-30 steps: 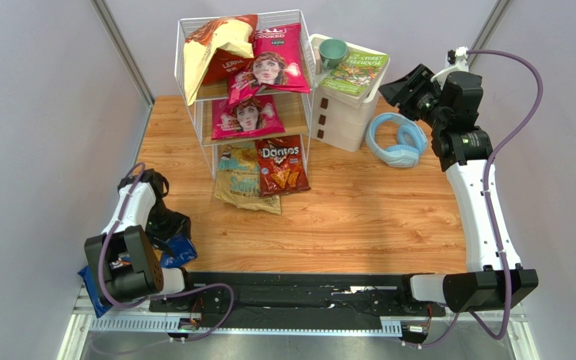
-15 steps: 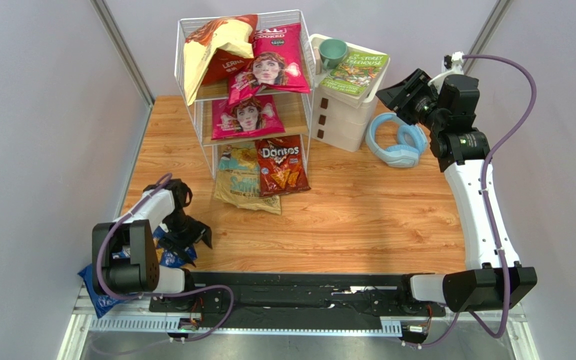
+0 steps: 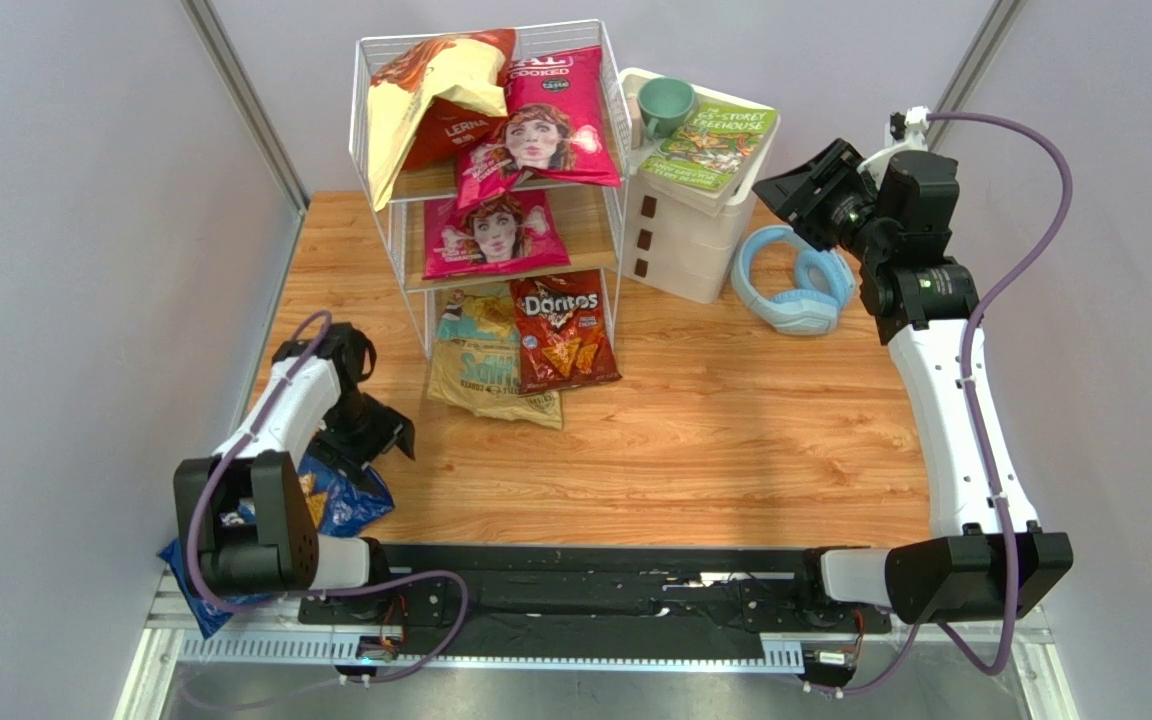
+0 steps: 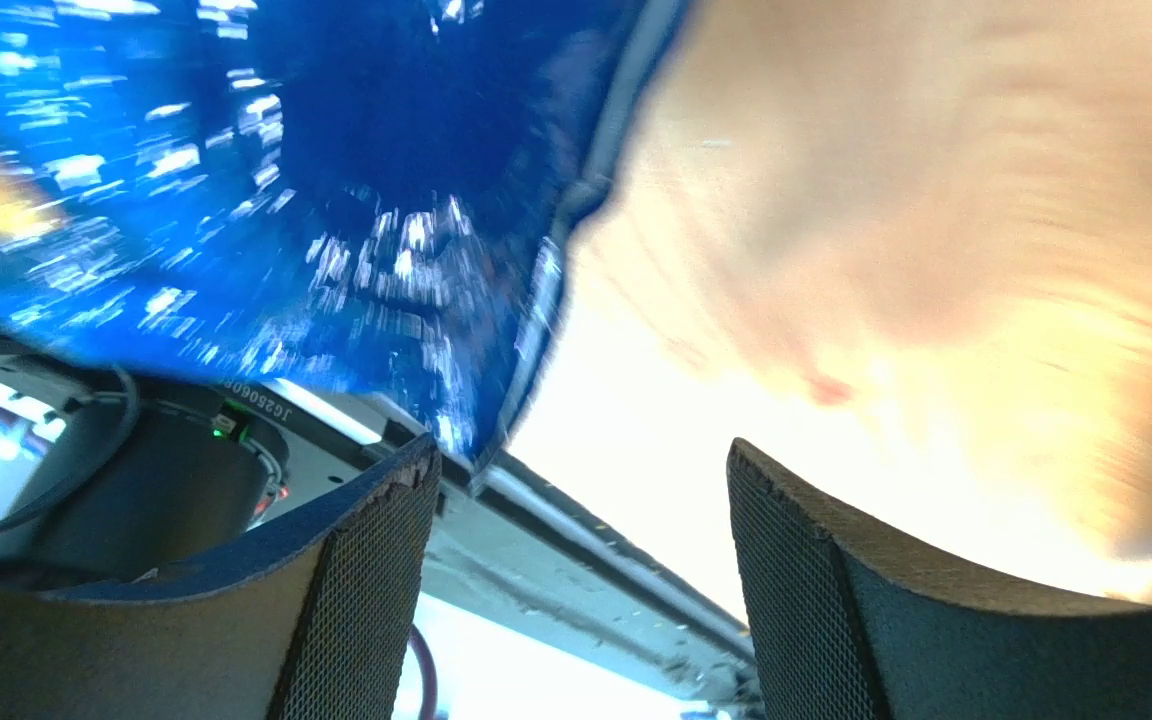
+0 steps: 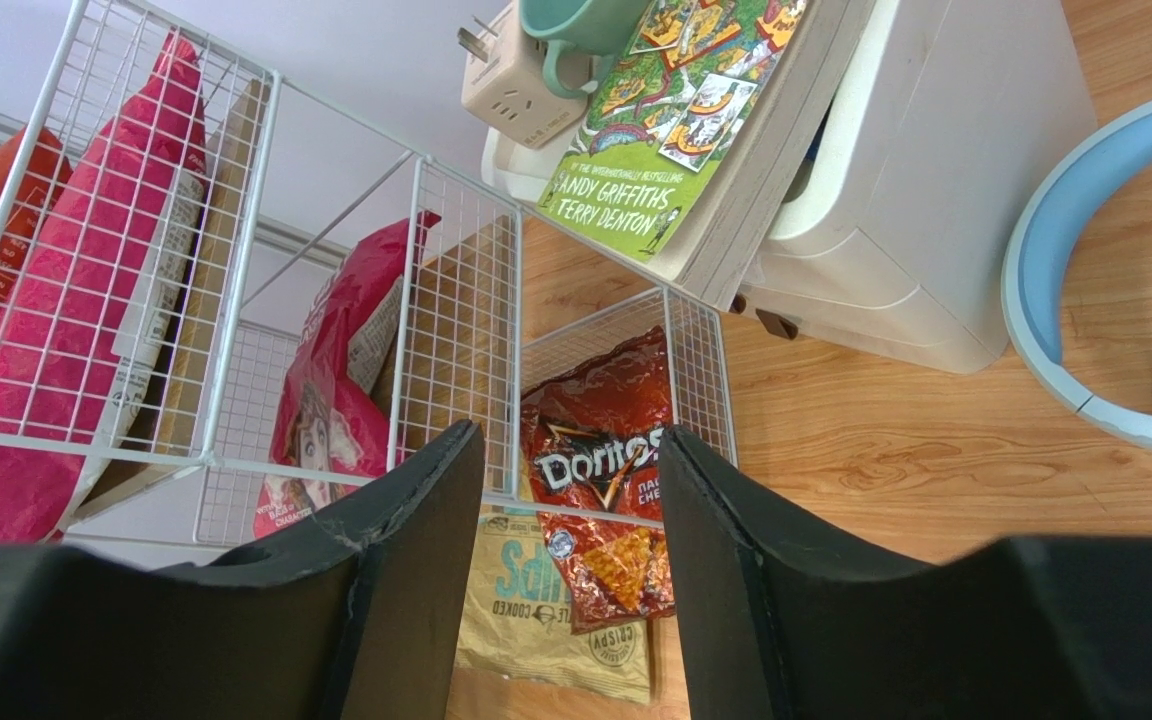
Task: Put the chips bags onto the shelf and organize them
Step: Move the potato chip to the center of the board.
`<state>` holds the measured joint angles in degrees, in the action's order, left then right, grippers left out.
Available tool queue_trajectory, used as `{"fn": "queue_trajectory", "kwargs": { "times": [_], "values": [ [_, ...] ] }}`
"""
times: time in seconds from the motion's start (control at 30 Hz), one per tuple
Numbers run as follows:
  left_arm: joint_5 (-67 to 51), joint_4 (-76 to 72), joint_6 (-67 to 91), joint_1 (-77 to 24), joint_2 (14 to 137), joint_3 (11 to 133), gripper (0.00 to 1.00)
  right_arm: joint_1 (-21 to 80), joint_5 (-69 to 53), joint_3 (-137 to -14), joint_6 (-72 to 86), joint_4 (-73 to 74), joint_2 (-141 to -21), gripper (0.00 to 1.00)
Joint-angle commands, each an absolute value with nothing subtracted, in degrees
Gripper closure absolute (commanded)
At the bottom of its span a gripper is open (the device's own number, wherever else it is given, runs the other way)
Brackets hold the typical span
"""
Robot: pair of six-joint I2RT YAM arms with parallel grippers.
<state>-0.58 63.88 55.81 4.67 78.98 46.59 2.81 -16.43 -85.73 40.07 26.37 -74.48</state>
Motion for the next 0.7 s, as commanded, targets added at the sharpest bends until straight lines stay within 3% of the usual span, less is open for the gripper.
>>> {"fn": "queue_trajectory", "kwargs": {
  "times": [0.0, 0.17, 0.43, 0.67],
  "values": [
    [2.99, 67.94, 54.67, 4.83, 76.37, 51.94, 0.26, 1.94, -16.88, -84.55, 41.57, 23.47, -73.56, 0.48],
    [-2.02, 67.41, 51.86, 4.75, 83.22, 50.89, 0.26, 1.15, -17.05, -84.2, 41.92, 23.2, -73.3, 0.49],
    [-1.85, 70.93, 51.15, 4.83, 77.61, 49.31, 0.25, 0.53, -17.14, -83.06, 42.45, 23.2, -72.6, 0.49],
    [-2.55, 67.15, 49.66, 4.75, 84.9, 48.51, 0.27, 0.53, -18.19, -83.23, 43.68, 22.32, -73.21, 0.49]
  ]
}}
